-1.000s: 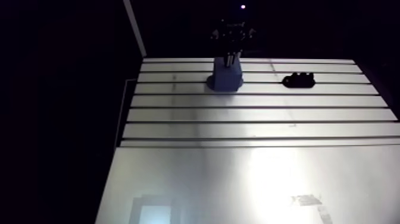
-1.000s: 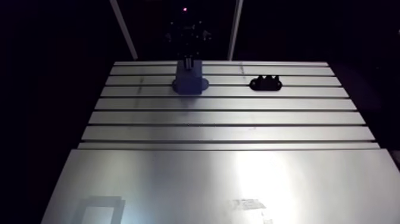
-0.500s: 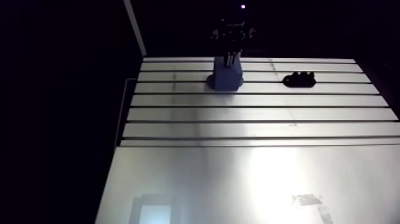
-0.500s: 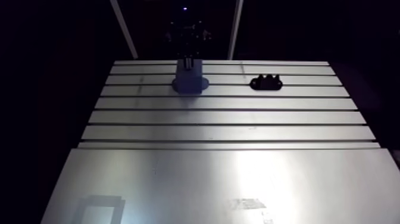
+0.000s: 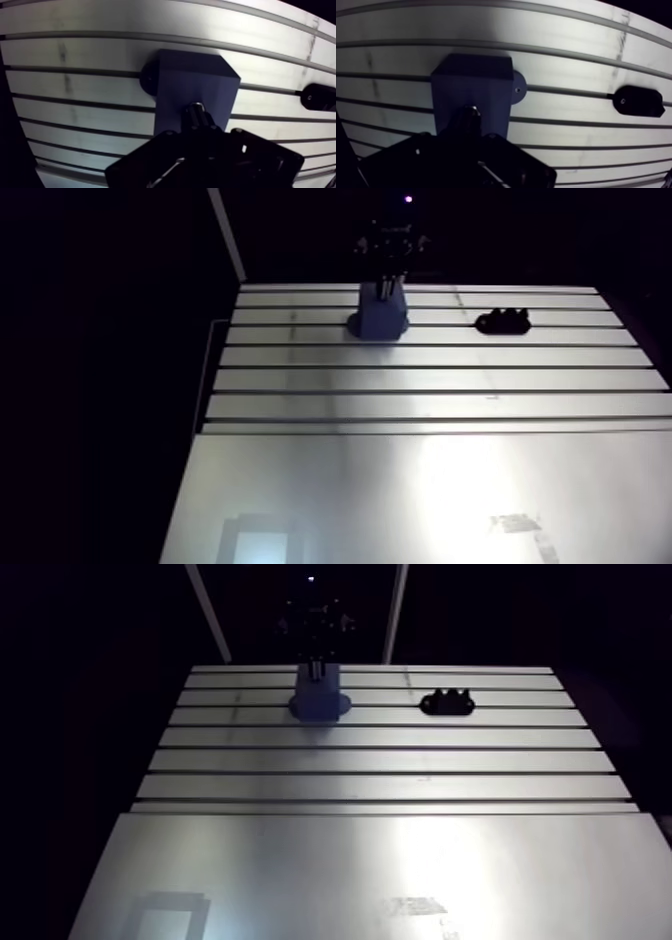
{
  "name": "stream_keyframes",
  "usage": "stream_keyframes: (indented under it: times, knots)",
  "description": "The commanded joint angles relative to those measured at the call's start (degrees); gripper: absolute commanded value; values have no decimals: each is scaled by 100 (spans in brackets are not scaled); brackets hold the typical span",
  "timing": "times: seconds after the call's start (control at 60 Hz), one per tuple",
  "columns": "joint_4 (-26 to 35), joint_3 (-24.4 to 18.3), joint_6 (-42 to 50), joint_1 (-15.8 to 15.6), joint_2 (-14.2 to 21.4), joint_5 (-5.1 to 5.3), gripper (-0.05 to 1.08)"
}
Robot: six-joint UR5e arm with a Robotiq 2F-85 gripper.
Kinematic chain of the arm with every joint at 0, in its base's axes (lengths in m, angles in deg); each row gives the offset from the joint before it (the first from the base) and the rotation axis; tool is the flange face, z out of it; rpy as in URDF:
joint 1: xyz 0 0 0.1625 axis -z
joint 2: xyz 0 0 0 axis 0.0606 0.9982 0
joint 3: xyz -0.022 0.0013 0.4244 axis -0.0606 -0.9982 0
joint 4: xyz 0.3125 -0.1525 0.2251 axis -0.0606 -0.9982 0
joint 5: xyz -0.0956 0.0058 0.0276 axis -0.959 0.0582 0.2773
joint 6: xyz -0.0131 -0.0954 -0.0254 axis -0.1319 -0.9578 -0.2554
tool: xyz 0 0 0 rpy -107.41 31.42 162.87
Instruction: Pick up the M10 bolt and insert it into the hex recess until seated.
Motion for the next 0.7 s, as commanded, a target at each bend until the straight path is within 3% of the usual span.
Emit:
stream_keyframes:
  times: [0.017,0.7]
  knots:
    - [1,0,-2,-9,7,5,108]
    - [1,-52,-10,-9,35,22,108]
